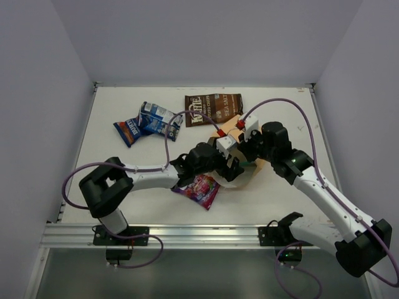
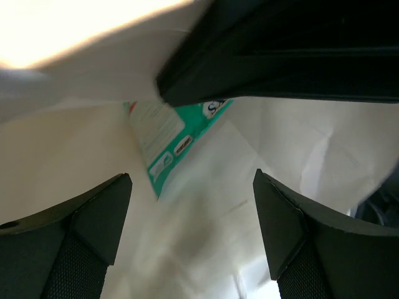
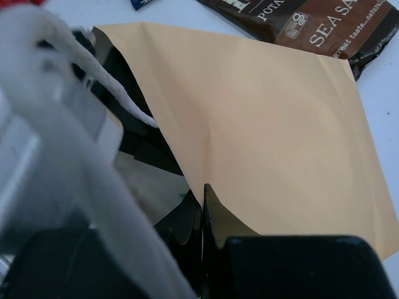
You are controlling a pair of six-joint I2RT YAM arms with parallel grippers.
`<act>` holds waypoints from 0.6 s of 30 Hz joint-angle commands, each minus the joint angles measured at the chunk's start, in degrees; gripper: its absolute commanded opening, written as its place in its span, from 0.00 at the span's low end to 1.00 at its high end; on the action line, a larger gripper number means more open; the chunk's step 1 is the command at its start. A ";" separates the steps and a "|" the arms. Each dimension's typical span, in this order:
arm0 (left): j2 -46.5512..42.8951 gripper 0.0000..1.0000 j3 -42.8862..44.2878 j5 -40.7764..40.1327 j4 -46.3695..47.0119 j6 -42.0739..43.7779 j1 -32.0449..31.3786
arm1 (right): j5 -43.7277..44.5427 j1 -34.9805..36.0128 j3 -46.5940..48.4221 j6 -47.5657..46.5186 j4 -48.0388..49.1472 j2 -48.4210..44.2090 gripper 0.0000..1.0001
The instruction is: Take the snacks out of the paper bag
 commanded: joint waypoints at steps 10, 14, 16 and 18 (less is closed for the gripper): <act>8.31 0.82 -0.77 -4.89 19.55 9.62 -1.65 | -9.21 0.02 7.18 8.66 -3.39 2.17 0.00; 10.07 0.75 -2.52 -6.38 22.61 9.62 -1.74 | -9.03 -0.07 7.53 9.36 -3.47 1.82 0.00; 10.33 0.73 -3.49 -6.74 24.11 9.35 -1.74 | -9.56 0.02 7.53 11.19 -3.39 1.81 0.00; 9.81 0.72 -5.60 -6.83 26.84 9.18 -1.74 | -9.74 -0.07 7.53 12.09 -3.47 1.81 0.00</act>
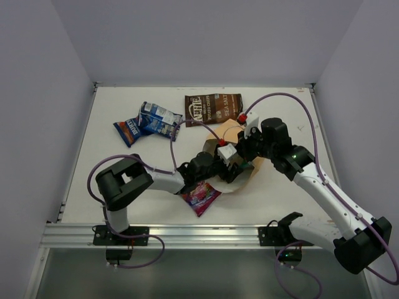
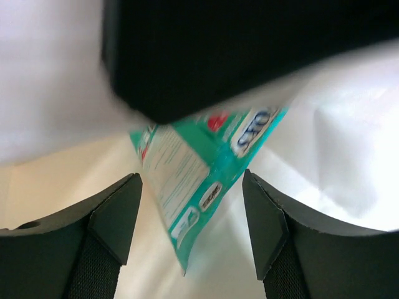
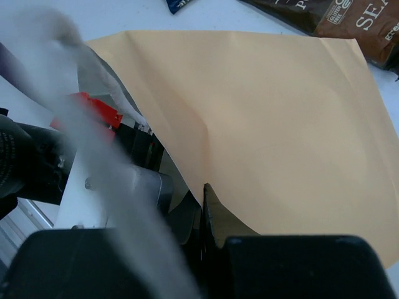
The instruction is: Take the snacks out of the paper bag
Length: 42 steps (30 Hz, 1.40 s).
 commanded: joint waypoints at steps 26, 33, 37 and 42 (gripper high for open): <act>-9.31 0.00 -6.75 2.01 5.27 0.12 -0.08 | 10.09 -0.25 1.80 6.96 0.94 -0.18 0.00; -28.13 0.00 -6.34 0.51 -13.08 0.21 -0.08 | 20.39 -3.76 1.10 9.34 2.61 1.23 0.00; -38.86 0.00 -1.68 -8.52 -28.82 -0.05 0.80 | 21.45 -6.75 1.97 10.66 2.79 1.67 0.00; -47.83 0.00 -2.01 -15.05 -41.05 -2.42 8.26 | 19.52 -10.88 3.12 12.24 2.88 1.67 0.00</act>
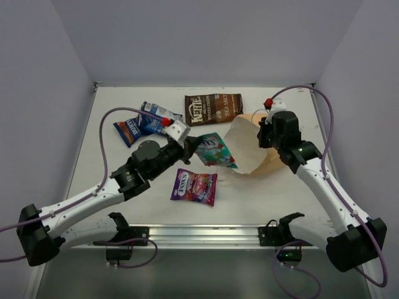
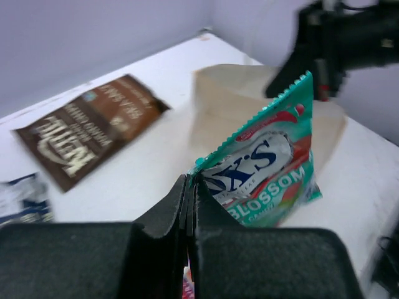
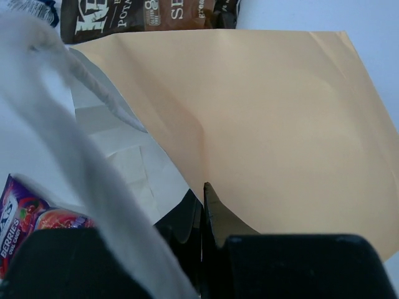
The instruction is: Take the snacks out of the paper bag
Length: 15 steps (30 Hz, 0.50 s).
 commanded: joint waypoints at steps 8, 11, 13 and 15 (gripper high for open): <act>0.27 0.04 -4.71 1.79 -8.71 -9.12 20.96 | -2.77 -2.39 5.49 4.34 1.57 0.52 0.00; 4.40 0.11 -4.37 3.55 -10.02 -12.20 24.74 | -1.90 -2.39 6.37 4.78 1.57 0.78 0.00; 6.51 0.33 -2.88 4.96 -12.47 -14.30 27.46 | 0.46 -2.74 6.55 5.31 1.56 0.96 0.00; 6.70 0.56 -2.00 6.99 -12.84 -14.84 28.27 | -0.31 -3.18 7.16 5.49 1.65 0.87 0.00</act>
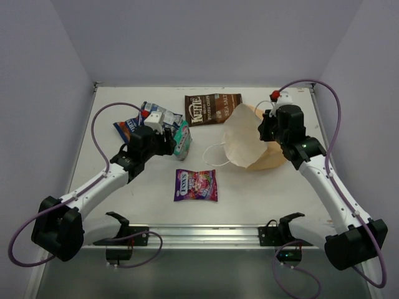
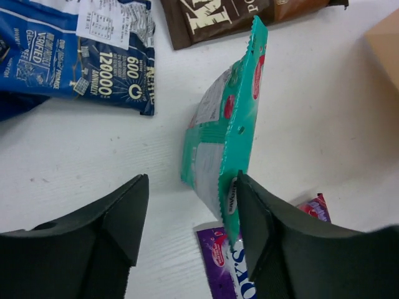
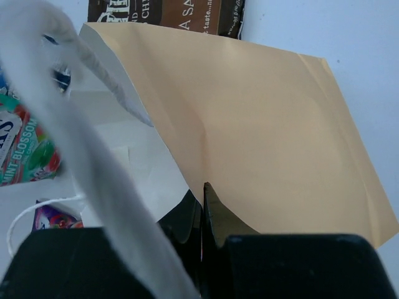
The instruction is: Take the snacks out of the paper bag
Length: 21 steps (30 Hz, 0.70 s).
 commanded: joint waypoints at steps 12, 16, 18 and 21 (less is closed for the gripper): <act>-7.01 0.98 14.74 -2.96 -16.81 -1.56 2.22 | -17.11 -1.74 8.37 -3.44 1.85 -0.97 0.00; -8.69 1.00 18.08 -5.25 -21.37 -1.21 2.83 | -14.50 -3.58 10.39 2.78 1.33 0.08 0.00; -8.69 1.00 20.27 -6.04 -23.05 -1.21 2.92 | -12.75 -4.64 12.93 5.78 0.10 2.01 0.00; -8.60 1.00 21.95 -6.66 -25.51 -1.12 3.18 | -11.15 -7.88 17.14 11.67 -3.85 4.82 0.00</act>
